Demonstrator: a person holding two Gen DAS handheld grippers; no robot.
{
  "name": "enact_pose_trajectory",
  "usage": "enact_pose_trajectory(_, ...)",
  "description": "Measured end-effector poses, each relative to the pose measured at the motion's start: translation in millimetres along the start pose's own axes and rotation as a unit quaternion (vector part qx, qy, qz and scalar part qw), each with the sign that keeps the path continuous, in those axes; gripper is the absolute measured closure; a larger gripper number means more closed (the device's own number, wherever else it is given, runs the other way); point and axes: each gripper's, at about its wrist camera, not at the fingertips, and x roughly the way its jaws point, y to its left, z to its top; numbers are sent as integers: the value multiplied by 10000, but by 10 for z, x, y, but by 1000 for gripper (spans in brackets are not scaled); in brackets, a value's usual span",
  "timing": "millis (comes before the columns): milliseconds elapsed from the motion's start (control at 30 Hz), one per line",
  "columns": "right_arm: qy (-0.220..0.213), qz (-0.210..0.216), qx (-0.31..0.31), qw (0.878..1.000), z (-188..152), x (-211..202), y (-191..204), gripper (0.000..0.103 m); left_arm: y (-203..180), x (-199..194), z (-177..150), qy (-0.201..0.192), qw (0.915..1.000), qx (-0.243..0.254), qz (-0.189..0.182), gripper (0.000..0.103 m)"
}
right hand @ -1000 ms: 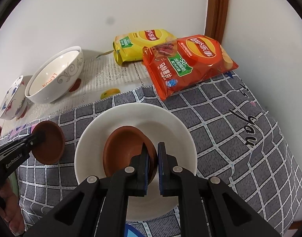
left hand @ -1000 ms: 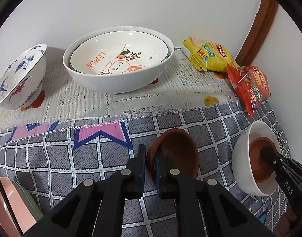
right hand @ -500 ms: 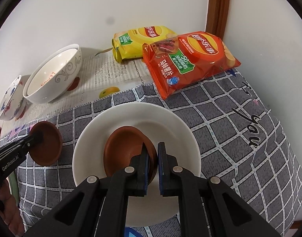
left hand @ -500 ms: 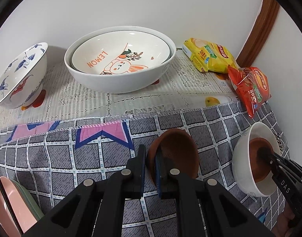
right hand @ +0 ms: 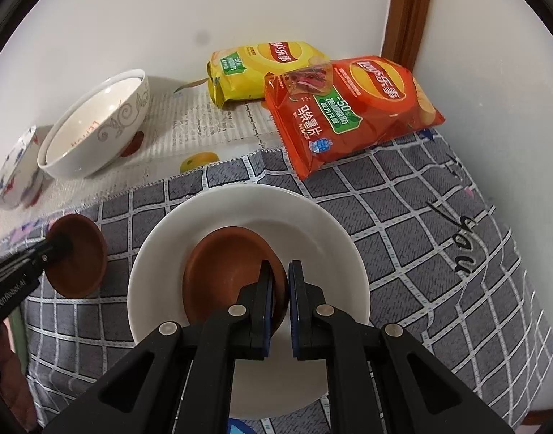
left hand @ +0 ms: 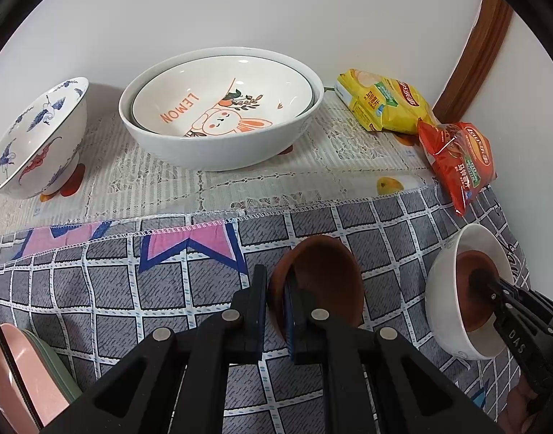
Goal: Organize plates and bowls
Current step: 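Lower the brown clay bowl into the white bowl and open the right tool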
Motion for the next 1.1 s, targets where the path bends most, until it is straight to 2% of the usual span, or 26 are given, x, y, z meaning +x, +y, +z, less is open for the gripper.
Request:
enact_pose_trajectory(167, 32, -268, -222, 9994, -4, 16, 56, 95, 19, -1, 4, 4, 10000, -32, -21, 94)
enact_pose_trajectory(600, 201, -513, -307, 9980, 29, 67, 75, 92, 60, -25, 20, 14, 10000, -90, -33, 94)
enact_pose_trajectory(1100, 365, -575, -478, 9965, 21, 99, 118, 87, 97, -48, 41, -8, 9999, -144, -23, 94)
